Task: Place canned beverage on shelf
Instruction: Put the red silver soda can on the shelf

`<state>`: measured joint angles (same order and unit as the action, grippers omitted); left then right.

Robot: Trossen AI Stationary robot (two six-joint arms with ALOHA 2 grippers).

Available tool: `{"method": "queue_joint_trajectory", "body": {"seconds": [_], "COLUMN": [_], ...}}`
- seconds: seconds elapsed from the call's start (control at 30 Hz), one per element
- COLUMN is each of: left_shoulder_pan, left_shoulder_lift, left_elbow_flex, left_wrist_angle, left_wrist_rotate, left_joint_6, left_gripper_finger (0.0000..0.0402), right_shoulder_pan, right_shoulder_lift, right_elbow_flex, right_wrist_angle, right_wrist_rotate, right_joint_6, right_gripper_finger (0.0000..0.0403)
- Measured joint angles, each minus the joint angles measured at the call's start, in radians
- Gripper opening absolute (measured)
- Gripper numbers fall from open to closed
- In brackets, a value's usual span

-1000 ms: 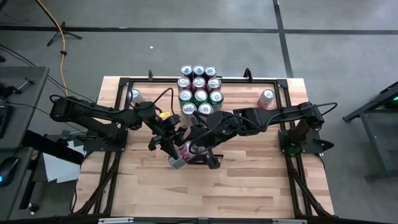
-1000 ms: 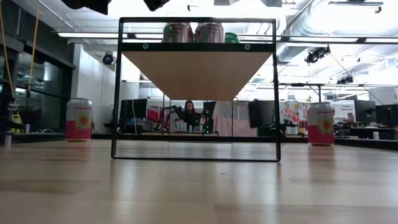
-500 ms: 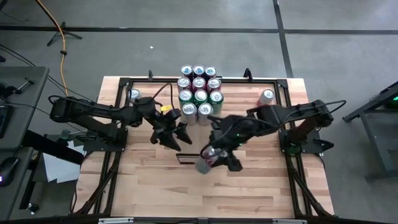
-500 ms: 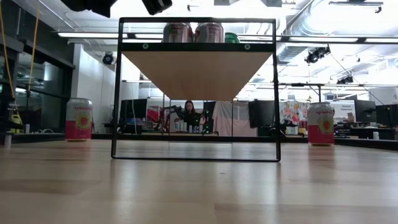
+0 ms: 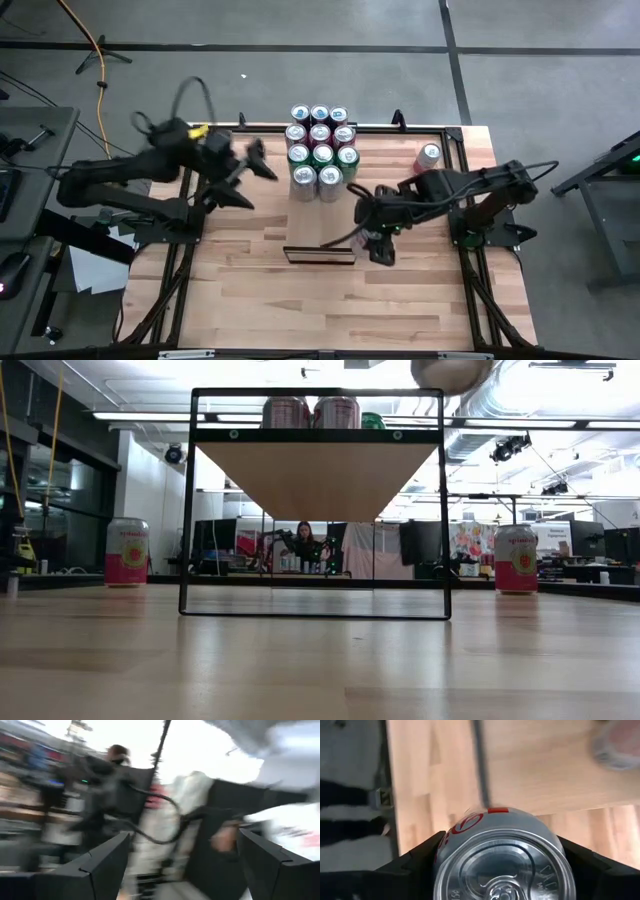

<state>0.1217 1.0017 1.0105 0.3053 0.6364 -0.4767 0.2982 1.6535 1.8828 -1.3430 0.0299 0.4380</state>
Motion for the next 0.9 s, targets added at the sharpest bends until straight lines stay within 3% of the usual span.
{"method": "queue_joint_trajectory", "body": {"seconds": [0.07,0.2,0.3,0.37,0.53,0.9], "left_shoulder_pan": [-0.010,-0.070,-0.126,-0.153,-0.180,-0.182], "left_shoulder_lift": [-0.054,-0.126,-0.160,-0.181,-0.194,-0.135], "left_elbow_flex": [0.079,0.225,0.265,0.265,0.265,0.264], "left_wrist_angle": [-0.227,-0.598,-0.681,-0.688,-0.720,-0.751], "left_wrist_rotate": [-0.113,-0.433,-0.624,-0.693,-0.752,-0.755], "left_joint_6": [0.168,0.429,0.477,0.481,0.489,0.495], "left_gripper_finger": [0.0293,0.0293,0.0293,0.0293,0.0293,0.0293], "right_shoulder_pan": [-0.024,-0.065,-0.090,-0.102,-0.117,-0.162], "right_shoulder_lift": [0.000,0.003,0.028,0.051,0.103,0.127], "right_elbow_flex": [0.000,0.000,0.001,0.001,0.001,0.001], "right_wrist_angle": [-0.002,-0.035,-0.043,-0.047,-0.029,0.019], "right_wrist_rotate": [0.033,0.085,0.110,0.116,0.119,0.124], "right_joint_6": [0.020,0.067,0.079,0.075,0.030,0.005], "right_gripper_finger": [0.0283,0.0283,0.0283,0.0283,0.0283,0.0283]}}
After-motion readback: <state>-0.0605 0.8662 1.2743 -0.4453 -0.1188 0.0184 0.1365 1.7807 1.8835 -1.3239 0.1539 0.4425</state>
